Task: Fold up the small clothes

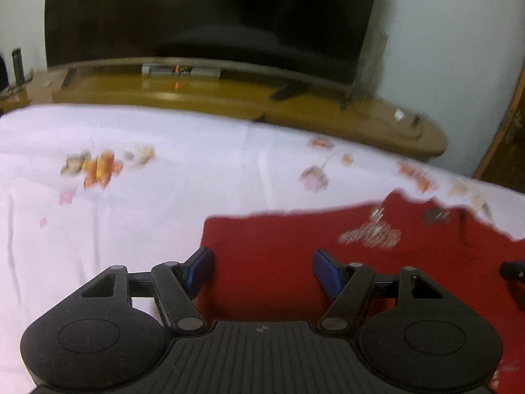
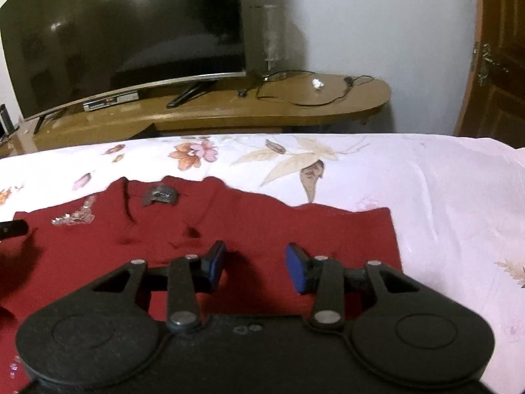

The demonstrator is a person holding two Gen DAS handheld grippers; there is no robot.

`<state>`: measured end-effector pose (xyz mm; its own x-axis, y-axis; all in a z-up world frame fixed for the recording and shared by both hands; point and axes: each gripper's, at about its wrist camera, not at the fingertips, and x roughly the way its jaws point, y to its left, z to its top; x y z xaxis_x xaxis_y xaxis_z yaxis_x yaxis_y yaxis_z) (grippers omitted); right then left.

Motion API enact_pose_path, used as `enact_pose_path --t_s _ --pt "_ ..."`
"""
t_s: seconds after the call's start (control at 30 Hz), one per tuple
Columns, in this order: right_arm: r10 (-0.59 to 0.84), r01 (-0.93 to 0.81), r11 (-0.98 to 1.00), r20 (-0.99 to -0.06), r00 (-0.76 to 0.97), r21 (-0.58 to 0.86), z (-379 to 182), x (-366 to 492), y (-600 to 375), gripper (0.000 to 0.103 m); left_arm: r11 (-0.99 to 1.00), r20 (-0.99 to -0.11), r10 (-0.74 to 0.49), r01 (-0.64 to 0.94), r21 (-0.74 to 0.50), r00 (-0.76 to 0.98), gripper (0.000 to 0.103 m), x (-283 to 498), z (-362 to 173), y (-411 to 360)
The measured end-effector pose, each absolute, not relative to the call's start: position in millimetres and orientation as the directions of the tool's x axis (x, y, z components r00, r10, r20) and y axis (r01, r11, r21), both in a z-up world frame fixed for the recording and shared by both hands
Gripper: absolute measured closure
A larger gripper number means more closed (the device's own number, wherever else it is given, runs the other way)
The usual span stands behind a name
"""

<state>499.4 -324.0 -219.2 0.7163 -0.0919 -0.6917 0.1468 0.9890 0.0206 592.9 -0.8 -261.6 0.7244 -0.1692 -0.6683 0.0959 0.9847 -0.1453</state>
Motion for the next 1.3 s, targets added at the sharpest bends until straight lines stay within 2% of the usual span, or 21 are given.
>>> enact_pose_path --t_s 0.03,0.1,0.2,0.3,0.43,0.57,0.63,0.7,0.83,0.93,1.0,1.3 --pt "-0.091 0.140 0.990 -0.717 0.691 0.010 -227.6 503.5 -324.6 0.062 0.985 -0.666 -0.164 0.087 -0.147 0.728 0.034 590.9 -259.6 0.5" --pt "-0.097 0.134 0.991 -0.712 0.695 -0.003 -223.8 501.9 -322.3 0.062 0.980 -0.662 -0.184 0.082 -0.182 0.727 0.034 584.3 -253.7 4.5" --pt "-0.066 0.143 0.988 -0.688 0.723 0.056 -207.9 489.7 -325.0 0.062 0.973 -0.639 -0.219 0.118 -0.198 0.737 0.034 561.1 -246.1 7.9" --pt "-0.089 0.135 0.991 -0.678 0.729 0.014 -207.4 471.7 -321.3 0.061 0.970 -0.646 -0.235 0.133 -0.204 0.726 0.034 540.8 -252.3 10.4" --pt "-0.094 0.134 0.991 -0.687 0.721 0.005 -224.0 456.0 -322.0 0.061 0.983 -0.651 -0.184 0.147 -0.111 0.736 0.034 531.0 -267.6 3.7" --pt "-0.073 0.149 0.987 -0.682 0.728 0.054 -213.8 452.6 -326.1 0.062 0.977 -0.651 -0.208 0.116 -0.181 0.730 0.034 524.2 -256.0 12.5" --pt "-0.078 0.143 0.988 -0.646 0.759 0.049 -204.6 439.3 -325.3 0.061 0.984 -0.660 -0.180 0.142 -0.111 0.729 0.034 517.8 -260.3 6.4" --pt "-0.096 0.146 0.989 -0.698 0.709 0.013 -219.1 440.5 -327.5 0.060 0.982 -0.666 -0.190 0.128 -0.141 0.722 0.034 518.5 -267.6 10.7" --pt "-0.080 0.158 0.986 -0.700 0.709 0.048 -216.4 440.4 -332.2 0.060 0.978 -0.666 -0.207 0.131 -0.163 0.716 0.034 511.8 -256.8 7.3" --pt "-0.078 0.128 0.991 -0.669 0.740 0.027 -205.9 429.4 -325.6 0.058 0.980 -0.674 -0.199 0.162 -0.118 0.712 0.034 501.3 -259.8 0.3" --pt "-0.072 0.134 0.991 -0.724 0.686 0.028 -222.3 433.9 -329.4 0.055 0.980 -0.676 -0.198 0.148 -0.131 0.710 0.034 499.6 -265.9 2.2" --pt "-0.019 0.112 0.990 -0.708 0.706 0.086 -209.8 409.2 -325.1 0.054 0.983 -0.701 -0.181 0.146 -0.111 0.690 0.034 473.8 -255.6 -4.0"
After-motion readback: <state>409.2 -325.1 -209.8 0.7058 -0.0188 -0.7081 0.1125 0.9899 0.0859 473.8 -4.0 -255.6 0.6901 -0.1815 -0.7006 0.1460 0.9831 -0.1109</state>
